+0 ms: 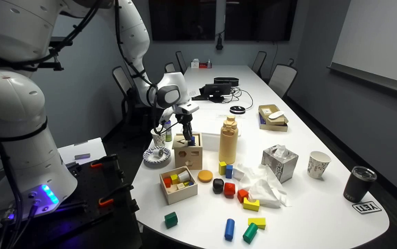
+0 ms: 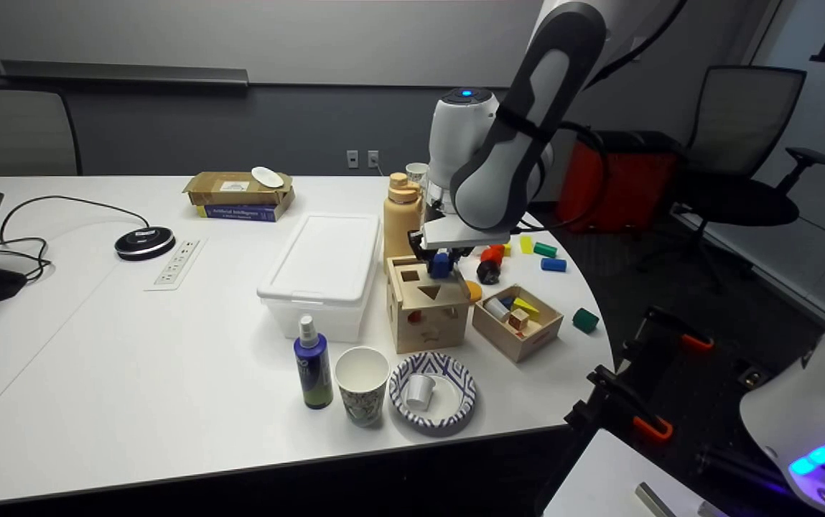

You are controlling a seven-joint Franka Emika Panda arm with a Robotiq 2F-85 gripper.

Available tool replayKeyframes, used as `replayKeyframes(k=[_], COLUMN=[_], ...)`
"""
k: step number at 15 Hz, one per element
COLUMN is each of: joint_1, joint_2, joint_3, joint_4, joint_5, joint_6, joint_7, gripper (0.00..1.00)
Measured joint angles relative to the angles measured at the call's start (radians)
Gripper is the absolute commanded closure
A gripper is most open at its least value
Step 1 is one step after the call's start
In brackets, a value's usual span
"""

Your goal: Pick up the blue object and put it in the box

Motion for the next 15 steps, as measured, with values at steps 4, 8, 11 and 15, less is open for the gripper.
replayKeyframes(k=[4, 8, 11, 15], joint_1=[0.006, 0.007, 0.007, 0.007], joint_2=[0.013, 0.024, 0.030, 0.029], joint_3=[0.007, 0.012, 0.013, 0.013], joint_4=[-0.013, -0.017, -0.019, -0.015], joint_5=[0.000, 0.001, 0.003, 0.022], joint_6=[-0.013, -0.015, -0.015, -0.015], joint_7=[0.000, 0.000, 0.000, 0.000], gripper=[0.10, 0.00, 0.00, 0.00])
